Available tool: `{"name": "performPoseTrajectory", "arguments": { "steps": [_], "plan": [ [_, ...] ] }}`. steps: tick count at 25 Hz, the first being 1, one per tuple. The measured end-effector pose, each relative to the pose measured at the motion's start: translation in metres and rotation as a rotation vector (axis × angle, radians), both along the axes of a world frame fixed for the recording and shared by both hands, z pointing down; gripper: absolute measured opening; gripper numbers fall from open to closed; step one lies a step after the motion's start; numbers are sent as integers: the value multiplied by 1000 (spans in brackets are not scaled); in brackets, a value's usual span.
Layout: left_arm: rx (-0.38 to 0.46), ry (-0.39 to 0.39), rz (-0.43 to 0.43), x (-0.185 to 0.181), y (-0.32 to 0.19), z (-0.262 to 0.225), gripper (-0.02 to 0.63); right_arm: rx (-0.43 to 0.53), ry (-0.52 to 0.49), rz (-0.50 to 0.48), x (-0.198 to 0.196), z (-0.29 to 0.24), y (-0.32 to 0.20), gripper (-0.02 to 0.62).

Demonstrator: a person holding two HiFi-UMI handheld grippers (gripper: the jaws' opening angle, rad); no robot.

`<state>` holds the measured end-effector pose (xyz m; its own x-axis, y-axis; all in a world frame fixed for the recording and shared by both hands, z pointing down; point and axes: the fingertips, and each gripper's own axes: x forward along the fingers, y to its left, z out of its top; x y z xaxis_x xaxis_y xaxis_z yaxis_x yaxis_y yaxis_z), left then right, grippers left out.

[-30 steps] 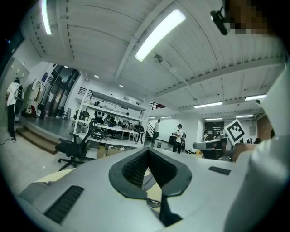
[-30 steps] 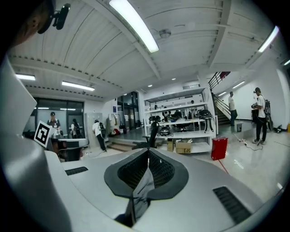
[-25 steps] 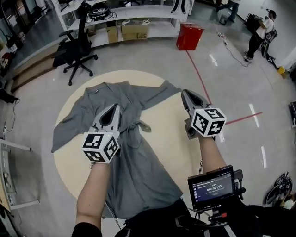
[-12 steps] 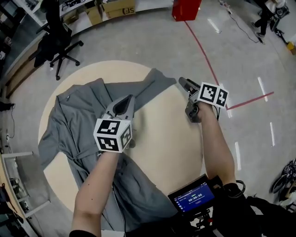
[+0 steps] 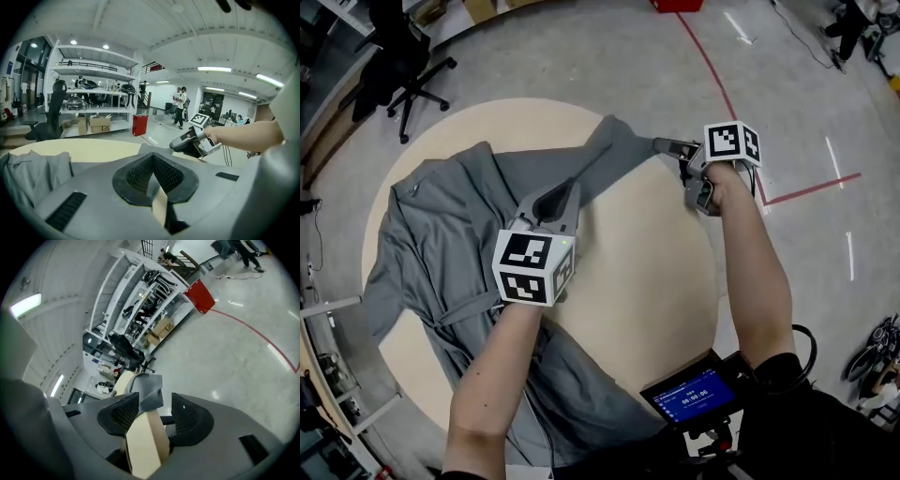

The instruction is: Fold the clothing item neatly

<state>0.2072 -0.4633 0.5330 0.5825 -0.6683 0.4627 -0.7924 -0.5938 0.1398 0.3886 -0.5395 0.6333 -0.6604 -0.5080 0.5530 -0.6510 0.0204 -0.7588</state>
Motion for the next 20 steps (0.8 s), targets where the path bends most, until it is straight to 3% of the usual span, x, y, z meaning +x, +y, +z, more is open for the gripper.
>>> {"name": "performPoseTrajectory", "arguments": {
  "steps": [5,7,8,10,15,20],
  "plan": [
    [-3,-15,21,1,12,0,0,-39,-19,-27,-2,8,7,191],
    [-5,-13,14,-2,14,-1,1,-21,-5,-7,4,4,4,135],
    [-8,-13,11,-3,15,0,2,-11,8,13,7,2,2,69],
    [-13,-15,8,-7,18,1,2,14,21,57,11,-3,-2,44],
    [5,1,-35,-31,26,-16,1,152,40,134,19,-48,-5,40],
    [73,100,-171,-91,40,-65,1,373,177,144,0,-134,9,40]
  ]
}}
